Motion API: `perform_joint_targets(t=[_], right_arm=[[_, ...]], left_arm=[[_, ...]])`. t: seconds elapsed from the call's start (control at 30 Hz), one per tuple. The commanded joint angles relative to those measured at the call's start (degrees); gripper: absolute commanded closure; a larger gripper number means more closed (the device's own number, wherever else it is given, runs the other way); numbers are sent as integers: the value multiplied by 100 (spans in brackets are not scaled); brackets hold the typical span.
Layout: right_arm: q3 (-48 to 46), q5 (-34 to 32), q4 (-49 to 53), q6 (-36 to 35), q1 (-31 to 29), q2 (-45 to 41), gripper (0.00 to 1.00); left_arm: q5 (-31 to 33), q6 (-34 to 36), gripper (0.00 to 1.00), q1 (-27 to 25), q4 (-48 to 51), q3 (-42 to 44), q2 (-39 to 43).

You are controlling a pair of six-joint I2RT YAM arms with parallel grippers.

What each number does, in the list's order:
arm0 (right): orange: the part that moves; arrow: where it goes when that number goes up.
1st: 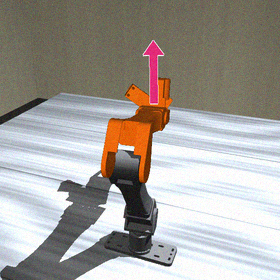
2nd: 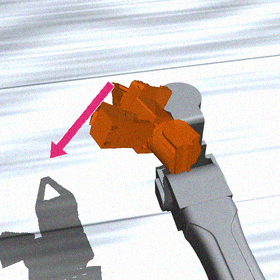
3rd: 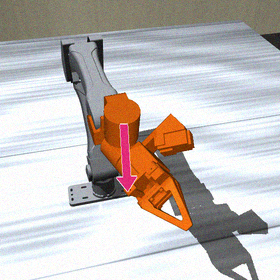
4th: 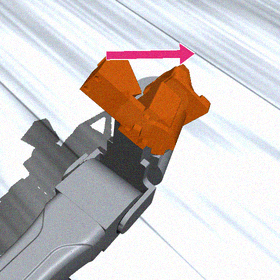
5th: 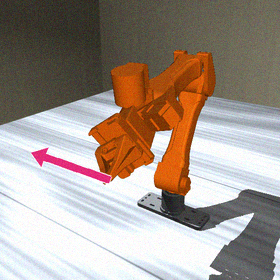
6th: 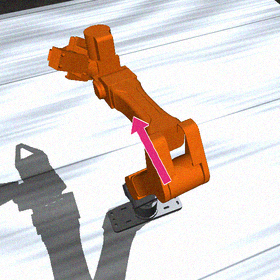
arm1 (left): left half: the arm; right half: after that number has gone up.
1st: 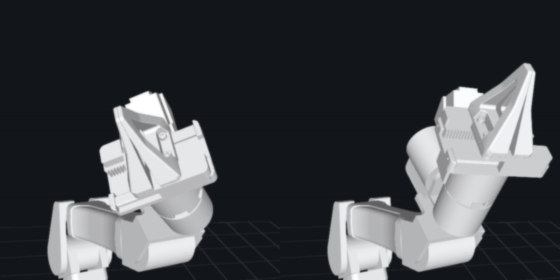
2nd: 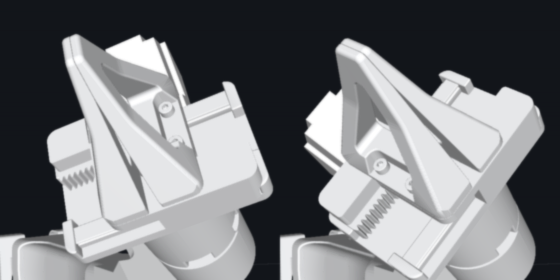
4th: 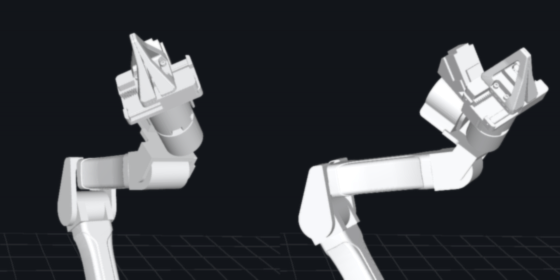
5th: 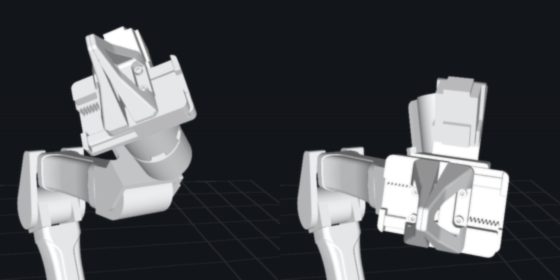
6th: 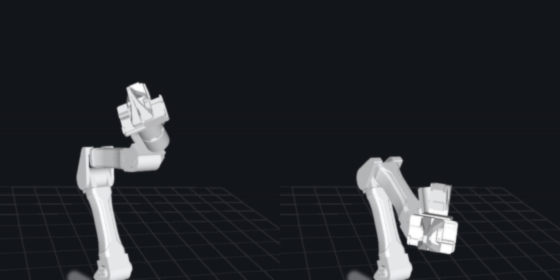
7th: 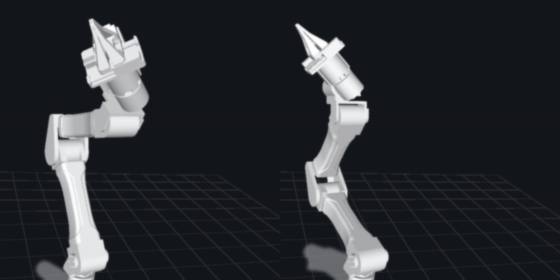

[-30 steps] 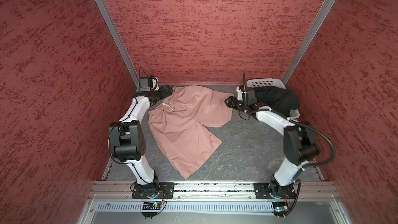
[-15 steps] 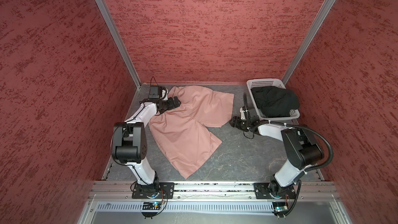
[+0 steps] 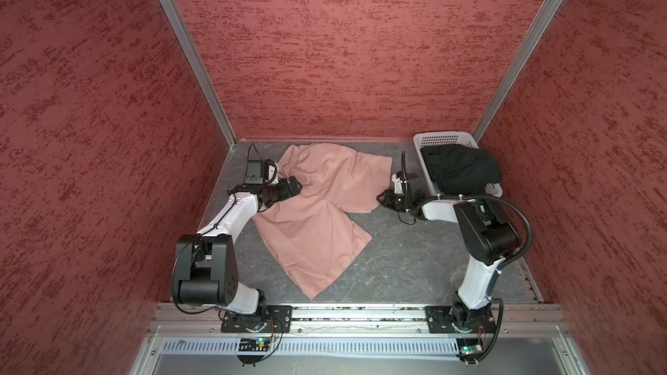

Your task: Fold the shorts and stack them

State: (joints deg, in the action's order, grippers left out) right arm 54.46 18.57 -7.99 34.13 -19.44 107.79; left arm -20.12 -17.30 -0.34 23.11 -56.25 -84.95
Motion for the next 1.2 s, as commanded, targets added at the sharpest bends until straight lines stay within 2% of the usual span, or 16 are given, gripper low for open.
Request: perform_joint_targets(t=[0.0,0.07,0.23,0.33,0.37,0.6,0.67,0.7,0.8,0.83,0.93,1.03,1.17], right_arm=[[575,-405,1098,-243,-167,-78,87],[918,-771,1956,-365,-225,-209,93],[1815,-1517,3778,-522,-329,-312,94],[2338,-1600,4428,-552,-442,-74,84],[2518,-1619,4612,-576,-476,67,84],[3487,-1441,4944,-683,-672,951,83],[3632,-1381,4955,-722,-732,1156,77],[3634,-1401,4949,-740,-765,1159,66],[3288,-1467,4582,-746,-824,673,56],[3030,-1533,4378,-705,-827,347,50],[2157,-1883,3922,-545,-823,-693,44],[1312,-2032,3652,-354,-819,-1512,40],[257,-1688,3173,-113,-885,-2072,40]], left_arm=[[152,23,1,-28,26,23,166],[221,46,1,-58,69,39,214],[436,125,1,-140,267,-85,168],[509,172,1,-164,293,-149,63],[509,174,1,-168,269,-145,20],[352,166,1,-184,131,-88,-208],[324,204,1,-186,170,-112,-251],[356,218,1,-181,207,-129,-254],[494,246,1,-147,280,-174,-227],[500,236,1,-136,294,-196,-222],[453,197,1,-133,304,-237,-169],[450,131,1,-126,234,-177,-51],[506,68,0,-102,138,-54,129]])
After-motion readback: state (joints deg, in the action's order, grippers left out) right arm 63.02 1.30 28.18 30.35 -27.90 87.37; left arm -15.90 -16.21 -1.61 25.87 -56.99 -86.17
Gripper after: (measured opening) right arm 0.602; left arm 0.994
